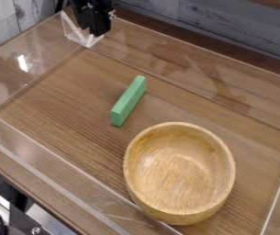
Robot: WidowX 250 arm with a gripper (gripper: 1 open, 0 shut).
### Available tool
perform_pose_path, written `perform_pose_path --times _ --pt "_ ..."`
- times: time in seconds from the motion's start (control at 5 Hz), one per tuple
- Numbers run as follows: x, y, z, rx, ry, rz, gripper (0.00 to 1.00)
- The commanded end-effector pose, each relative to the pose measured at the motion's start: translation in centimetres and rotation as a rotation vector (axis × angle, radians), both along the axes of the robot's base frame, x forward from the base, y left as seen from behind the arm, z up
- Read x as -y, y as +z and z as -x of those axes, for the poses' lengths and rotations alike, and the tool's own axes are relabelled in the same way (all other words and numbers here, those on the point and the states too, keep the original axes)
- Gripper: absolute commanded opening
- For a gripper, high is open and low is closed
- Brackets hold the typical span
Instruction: Remove the green block from inside the brown bowl and put it on the table
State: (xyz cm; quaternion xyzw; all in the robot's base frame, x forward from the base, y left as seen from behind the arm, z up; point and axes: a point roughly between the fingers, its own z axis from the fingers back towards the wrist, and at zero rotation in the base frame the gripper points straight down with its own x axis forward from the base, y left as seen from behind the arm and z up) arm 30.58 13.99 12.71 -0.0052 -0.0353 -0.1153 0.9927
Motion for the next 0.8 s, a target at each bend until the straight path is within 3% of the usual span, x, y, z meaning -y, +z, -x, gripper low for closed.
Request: perform_pose_path --times 0.0,0.6 --pt "-1.6 1.4 -1.0 0.063 -0.006 -0.023 1.0" --pt "0.2 1.6 0.7 0.052 0.075 0.029 1.0"
